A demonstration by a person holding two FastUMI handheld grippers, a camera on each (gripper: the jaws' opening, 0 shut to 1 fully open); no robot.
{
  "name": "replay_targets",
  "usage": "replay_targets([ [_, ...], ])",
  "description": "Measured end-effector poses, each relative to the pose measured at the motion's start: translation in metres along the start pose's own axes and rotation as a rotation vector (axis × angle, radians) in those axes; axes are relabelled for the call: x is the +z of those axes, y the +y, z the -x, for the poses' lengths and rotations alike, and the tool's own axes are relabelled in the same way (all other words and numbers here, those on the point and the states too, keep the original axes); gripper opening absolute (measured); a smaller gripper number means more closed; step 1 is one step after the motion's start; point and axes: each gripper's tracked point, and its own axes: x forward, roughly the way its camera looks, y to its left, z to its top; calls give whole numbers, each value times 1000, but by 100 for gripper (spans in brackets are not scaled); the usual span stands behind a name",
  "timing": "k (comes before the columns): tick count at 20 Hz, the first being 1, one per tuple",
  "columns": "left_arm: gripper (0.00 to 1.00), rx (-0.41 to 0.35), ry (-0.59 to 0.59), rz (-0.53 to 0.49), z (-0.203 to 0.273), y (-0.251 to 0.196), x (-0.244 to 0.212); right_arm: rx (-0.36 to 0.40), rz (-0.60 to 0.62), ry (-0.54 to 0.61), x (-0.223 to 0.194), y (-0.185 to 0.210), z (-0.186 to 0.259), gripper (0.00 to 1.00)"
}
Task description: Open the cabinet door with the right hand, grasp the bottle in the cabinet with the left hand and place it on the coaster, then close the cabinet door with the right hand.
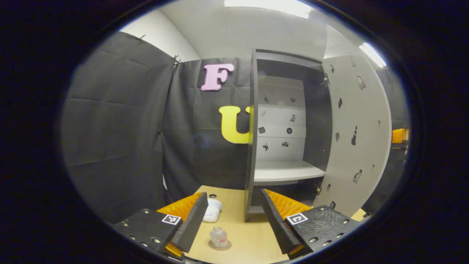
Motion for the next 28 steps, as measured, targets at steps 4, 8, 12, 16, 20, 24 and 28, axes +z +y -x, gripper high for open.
replay_targets([
  [4,87,1,4,18,-9,20,-3,30,-6,5,-3,28,-17,95],
  [8,88,-5,8,19,-25,43,-5,64,1,0,-7,61,-41,95],
  [12,87,-18,7,19,-39,65,-3,120,32,-25,-2,97,-71,95],
  [16,87,-28,-8,33,-43,80,3,145,99,-39,0,125,-88,95],
  [20,87,-93,11,64,-50,72,-19,99,110,-26,-4,118,-97,95],
  [24,87,-144,-3,60,-48,53,-16,24,125,-26,-4,87,-85,95],
  [28,87,-143,-9,49,-38,28,0,-40,92,-32,-6,35,-72,95],
])
